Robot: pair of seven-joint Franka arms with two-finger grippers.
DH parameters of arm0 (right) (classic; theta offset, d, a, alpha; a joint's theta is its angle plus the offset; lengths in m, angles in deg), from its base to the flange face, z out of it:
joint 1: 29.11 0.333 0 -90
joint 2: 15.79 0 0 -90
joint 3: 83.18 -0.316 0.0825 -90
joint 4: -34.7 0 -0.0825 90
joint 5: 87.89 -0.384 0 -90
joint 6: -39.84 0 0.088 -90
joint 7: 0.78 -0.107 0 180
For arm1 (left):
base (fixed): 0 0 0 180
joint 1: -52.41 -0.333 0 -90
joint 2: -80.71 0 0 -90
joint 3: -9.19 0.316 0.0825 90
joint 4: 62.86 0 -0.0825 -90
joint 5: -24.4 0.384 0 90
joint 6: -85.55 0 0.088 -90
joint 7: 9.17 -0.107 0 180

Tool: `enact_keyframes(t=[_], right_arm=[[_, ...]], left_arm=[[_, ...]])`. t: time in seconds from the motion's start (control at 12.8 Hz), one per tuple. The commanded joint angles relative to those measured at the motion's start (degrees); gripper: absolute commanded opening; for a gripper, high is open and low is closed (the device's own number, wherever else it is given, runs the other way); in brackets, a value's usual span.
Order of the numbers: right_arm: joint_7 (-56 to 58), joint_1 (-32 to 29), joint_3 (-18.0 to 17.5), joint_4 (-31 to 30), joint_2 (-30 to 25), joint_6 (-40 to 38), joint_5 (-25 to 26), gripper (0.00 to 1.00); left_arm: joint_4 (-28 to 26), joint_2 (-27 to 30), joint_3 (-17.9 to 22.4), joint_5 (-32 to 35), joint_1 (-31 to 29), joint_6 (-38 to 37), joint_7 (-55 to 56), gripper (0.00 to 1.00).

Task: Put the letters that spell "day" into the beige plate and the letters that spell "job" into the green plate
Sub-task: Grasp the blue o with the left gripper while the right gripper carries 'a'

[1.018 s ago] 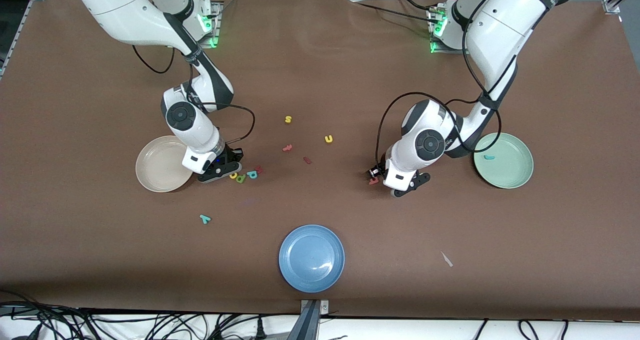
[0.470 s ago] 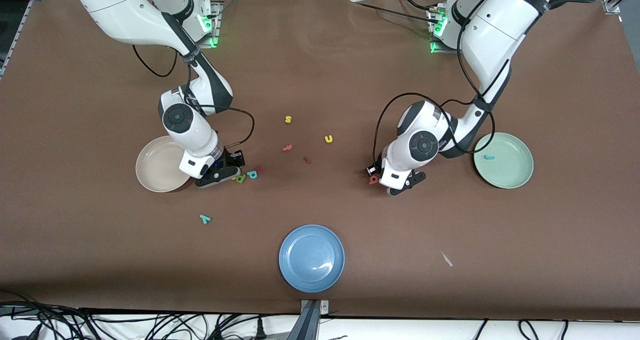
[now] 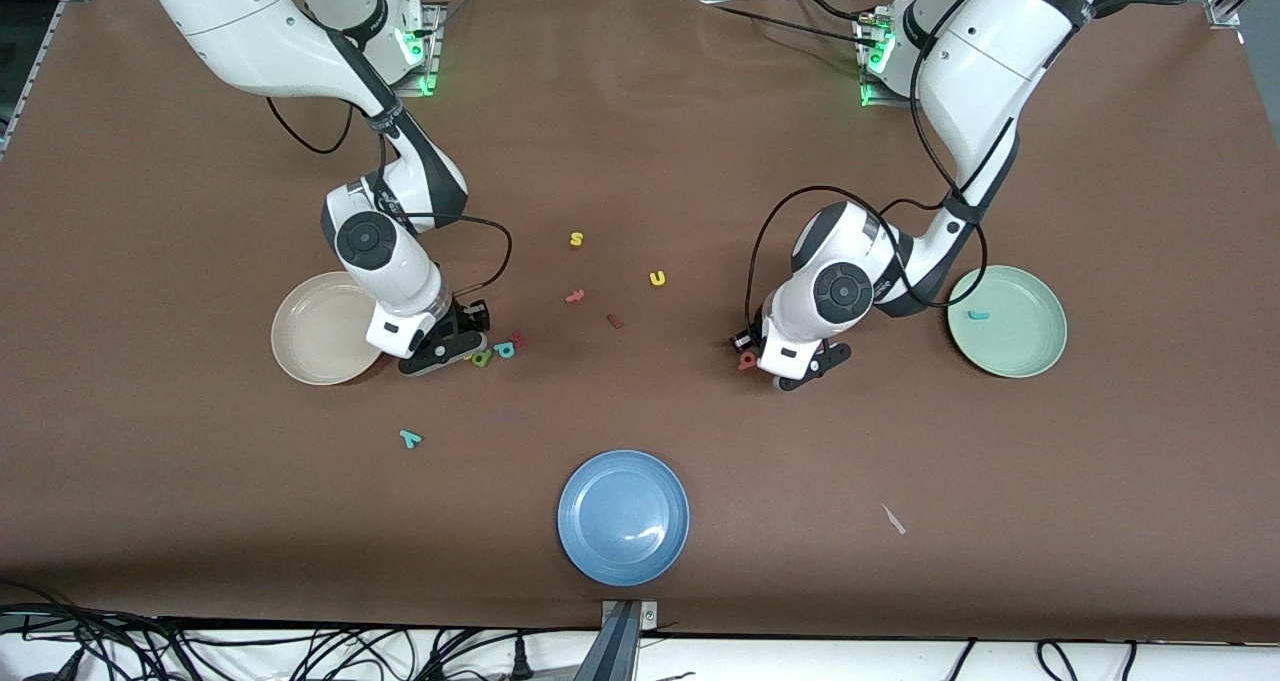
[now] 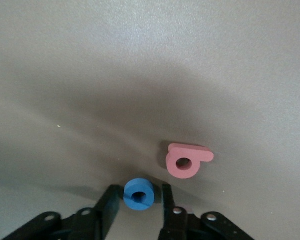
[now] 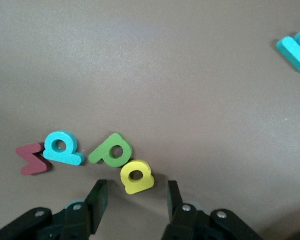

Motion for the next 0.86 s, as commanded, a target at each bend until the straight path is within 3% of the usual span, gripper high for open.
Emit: enact_keyframes(t=[0.0,0.23,0.39,0.63,0.78], right_arm=[[0.26,-0.14,-0.37,1.09,0.92,0.96,3.27,0.57],[0.26,-0.14,-0.37,1.00,1.36,2.37,3.19,0.57],[0.18,-0.14,-0.46,0.65,2.06,4.56,3.19,0.57],[0.18,-0.14,-0.46,0.65,2.24,4.66,3.19,0.57],[0.18,-0.14,-0.46,0.56,2.24,4.66,3.19,0.46]], left_arm=[[0.77,-0.66,0.76,2.14,1.17,-0.29,1.83,0.24],[0.77,-0.23,0.76,2.14,0.91,-0.55,1.74,0.10],[0.85,1.69,0.85,2.23,0.03,-3.52,1.39,0.06],[0.85,9.77,0.59,2.14,-4.61,-15.53,-4.20,0.05],[0.85,13.82,0.41,2.14,-10.93,-25.56,-14.29,0.05]])
